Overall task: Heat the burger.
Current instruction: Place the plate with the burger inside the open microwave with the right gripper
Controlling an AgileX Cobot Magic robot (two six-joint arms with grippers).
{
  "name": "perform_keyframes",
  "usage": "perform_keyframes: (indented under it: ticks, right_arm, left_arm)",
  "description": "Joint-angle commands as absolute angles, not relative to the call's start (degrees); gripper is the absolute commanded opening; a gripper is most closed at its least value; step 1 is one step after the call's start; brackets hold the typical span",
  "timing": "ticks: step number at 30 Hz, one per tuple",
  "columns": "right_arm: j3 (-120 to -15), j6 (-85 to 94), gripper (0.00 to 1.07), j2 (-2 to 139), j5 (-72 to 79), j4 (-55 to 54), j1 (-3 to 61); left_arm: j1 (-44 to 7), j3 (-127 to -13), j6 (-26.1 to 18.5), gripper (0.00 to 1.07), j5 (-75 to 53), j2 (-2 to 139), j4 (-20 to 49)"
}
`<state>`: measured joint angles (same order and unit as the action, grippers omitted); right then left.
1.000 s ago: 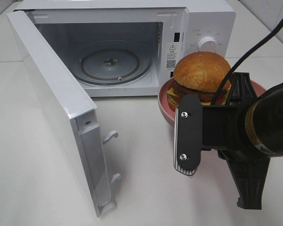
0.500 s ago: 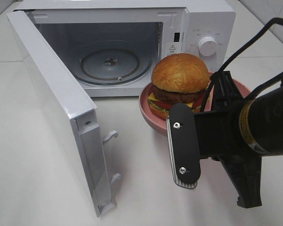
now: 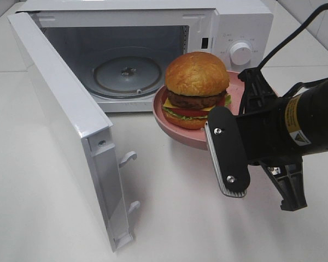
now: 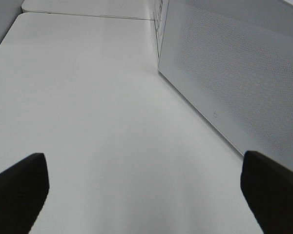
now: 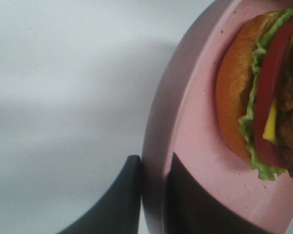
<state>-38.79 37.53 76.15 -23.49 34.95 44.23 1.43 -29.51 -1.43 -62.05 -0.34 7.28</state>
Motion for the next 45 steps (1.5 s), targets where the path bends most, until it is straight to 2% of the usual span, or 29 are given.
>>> perform_keyframes:
  ticks: [1,16,26,31,45]
  right_arm:
    - [-39.1,41.3,0.05,75.5,-19.3,35.0,43.3]
    - [-39.1,73.9,0.06,75.5,-14.3,8.7,35.1]
    - [-39.1,85.2,0.06,75.5,-13.6,0.0,33.8]
    - [-39.1,88.1,0.06,75.5,-12.3,-2.9,33.8]
    - [-39.2,88.2,0.05,76.9,-7.8,-2.3,33.8]
  left_arm:
    - [1.4,-29.5,-1.5,1.0,-61.1,-1.0,7.4]
    - [1.4,-29.5,-1.5,1.0,-61.1,-1.0,7.4]
    - [1.4,-29.5,-1.5,1.0,-61.1,-1.0,7.4]
    - [1.4,-29.5,-1.5,1.0,-61.1,-1.0,7.4]
    - [1.4,-29.5,-1.5,1.0,-61.1,-1.0,7.4]
